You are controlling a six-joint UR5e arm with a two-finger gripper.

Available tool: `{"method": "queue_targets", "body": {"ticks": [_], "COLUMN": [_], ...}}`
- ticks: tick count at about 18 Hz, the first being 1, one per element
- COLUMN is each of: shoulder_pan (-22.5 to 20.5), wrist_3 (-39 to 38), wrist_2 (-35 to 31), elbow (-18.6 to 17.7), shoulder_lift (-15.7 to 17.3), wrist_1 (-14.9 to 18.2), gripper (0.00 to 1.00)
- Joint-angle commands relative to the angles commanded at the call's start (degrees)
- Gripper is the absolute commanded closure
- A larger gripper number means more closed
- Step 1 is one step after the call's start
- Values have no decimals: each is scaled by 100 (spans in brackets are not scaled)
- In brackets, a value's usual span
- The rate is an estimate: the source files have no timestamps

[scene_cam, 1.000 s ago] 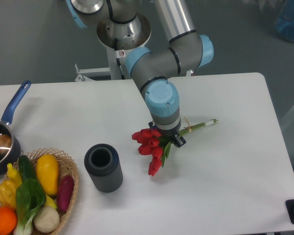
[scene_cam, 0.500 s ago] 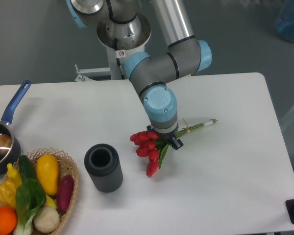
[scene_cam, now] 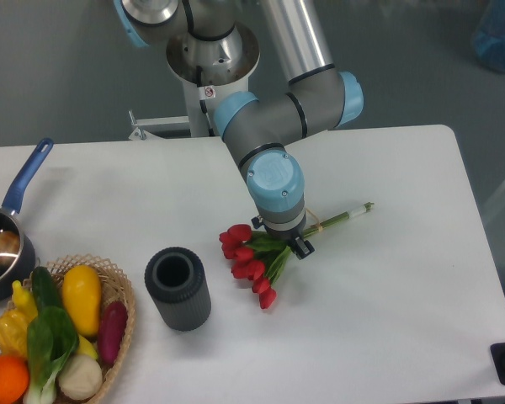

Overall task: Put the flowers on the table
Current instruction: 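Open the gripper and lift it away from the tulips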

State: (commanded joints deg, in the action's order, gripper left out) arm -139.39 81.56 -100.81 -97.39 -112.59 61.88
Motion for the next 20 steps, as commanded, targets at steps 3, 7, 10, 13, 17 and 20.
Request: {"method": "queue_targets", "body": {"ticks": [3,7,10,13,17,20], "shoulder_pan": [-9,-53,-149,-158,-158,-176], "wrist_3": [-79,-587,-782,-774,-774,-765], "wrist_2": [9,271,728,809,809,817], "elbow": [9,35,158,299,703,756], "shoulder_lift": [158,360,509,685,791,861], "wrist_1": [0,-237,-352,-386,-439,-448], "gripper": [0,0,0,0,0,0]}}
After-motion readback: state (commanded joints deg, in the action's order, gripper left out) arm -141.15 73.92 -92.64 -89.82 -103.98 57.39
